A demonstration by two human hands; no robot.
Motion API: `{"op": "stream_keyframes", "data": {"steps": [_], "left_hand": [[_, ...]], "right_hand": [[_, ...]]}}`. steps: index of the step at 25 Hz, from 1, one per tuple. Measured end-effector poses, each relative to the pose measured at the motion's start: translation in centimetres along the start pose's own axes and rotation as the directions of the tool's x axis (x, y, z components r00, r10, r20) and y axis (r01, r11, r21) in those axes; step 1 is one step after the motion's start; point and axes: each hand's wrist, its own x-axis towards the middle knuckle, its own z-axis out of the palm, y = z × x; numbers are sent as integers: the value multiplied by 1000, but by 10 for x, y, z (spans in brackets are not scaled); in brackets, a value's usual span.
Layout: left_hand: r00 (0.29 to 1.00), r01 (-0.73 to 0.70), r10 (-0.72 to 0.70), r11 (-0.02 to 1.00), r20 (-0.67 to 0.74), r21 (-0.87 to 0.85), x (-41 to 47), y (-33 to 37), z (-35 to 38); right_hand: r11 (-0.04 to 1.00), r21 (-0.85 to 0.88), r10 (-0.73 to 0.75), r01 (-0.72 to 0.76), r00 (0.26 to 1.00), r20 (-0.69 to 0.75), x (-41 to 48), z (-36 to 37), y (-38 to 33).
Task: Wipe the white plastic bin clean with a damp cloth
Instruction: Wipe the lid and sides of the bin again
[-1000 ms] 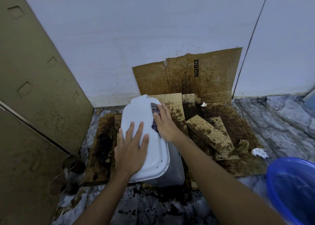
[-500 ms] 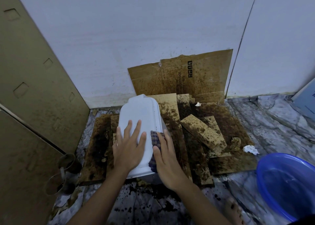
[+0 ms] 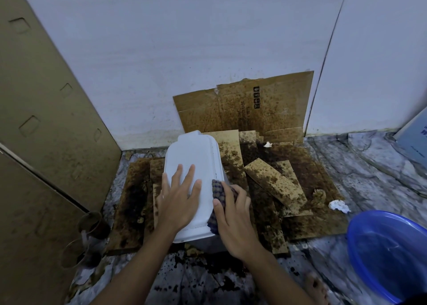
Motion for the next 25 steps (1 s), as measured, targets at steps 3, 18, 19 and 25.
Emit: {"op": "stream_keyframes", "data": {"steps": [3,18,19,25], "left_hand": [[1000,-31,31,990,1,-137,5,-4,-4],[976,-217,212,965,-54,-144,5,2,14],[977,-211,205,966,-51,-149,6,4,15],[966,-188,132,949,-224,-254,14,12,19]], "right_hand": [[998,-38,-43,42,999,-22,18,-8,2],[947,-244,-175,211,971,164,98,-49,11],[933,-289,-165,213,970,181,100,-52,15],[994,-93,66,-60,996,56,102,-55,15]]}}
